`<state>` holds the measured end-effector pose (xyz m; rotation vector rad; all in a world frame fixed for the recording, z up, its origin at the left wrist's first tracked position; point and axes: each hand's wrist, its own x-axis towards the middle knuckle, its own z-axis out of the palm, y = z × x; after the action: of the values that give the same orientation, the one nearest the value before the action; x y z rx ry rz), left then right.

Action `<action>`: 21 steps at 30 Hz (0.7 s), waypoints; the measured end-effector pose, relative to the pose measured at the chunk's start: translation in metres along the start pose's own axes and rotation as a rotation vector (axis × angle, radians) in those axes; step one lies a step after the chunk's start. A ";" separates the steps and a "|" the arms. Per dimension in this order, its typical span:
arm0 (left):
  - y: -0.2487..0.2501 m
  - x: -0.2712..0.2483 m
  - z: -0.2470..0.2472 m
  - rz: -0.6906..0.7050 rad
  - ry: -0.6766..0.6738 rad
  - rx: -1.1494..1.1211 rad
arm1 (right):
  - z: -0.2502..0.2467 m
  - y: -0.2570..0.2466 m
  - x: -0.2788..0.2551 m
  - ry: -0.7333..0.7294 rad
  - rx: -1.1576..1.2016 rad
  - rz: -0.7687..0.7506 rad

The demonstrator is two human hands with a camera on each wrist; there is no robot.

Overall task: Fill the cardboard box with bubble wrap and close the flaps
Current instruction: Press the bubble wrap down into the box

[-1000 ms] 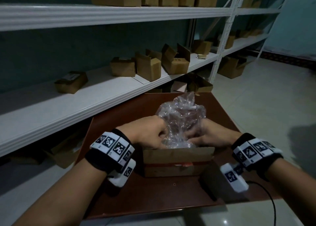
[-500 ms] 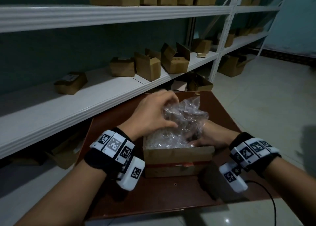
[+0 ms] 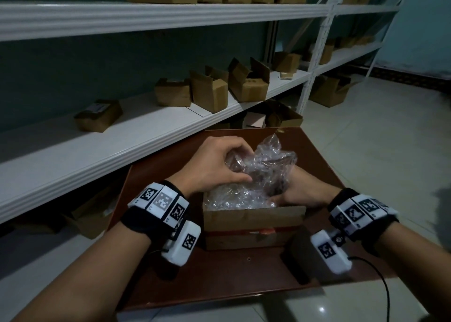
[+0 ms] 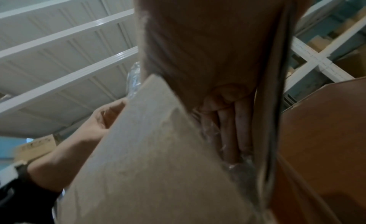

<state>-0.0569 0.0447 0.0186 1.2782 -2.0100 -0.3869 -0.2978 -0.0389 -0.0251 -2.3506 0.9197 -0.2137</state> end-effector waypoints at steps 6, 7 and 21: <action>0.003 0.000 0.004 0.013 -0.133 0.082 | -0.015 -0.016 -0.014 -0.029 0.448 -0.122; 0.004 0.001 0.003 0.021 -0.155 0.120 | -0.018 -0.016 -0.017 -0.029 0.468 -0.148; 0.014 -0.004 0.015 -0.072 -0.553 0.327 | -0.019 -0.019 -0.011 -0.075 0.424 0.021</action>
<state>-0.0754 0.0527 0.0148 1.5717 -2.5755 -0.5027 -0.3019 -0.0297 0.0017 -1.9434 0.7754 -0.2797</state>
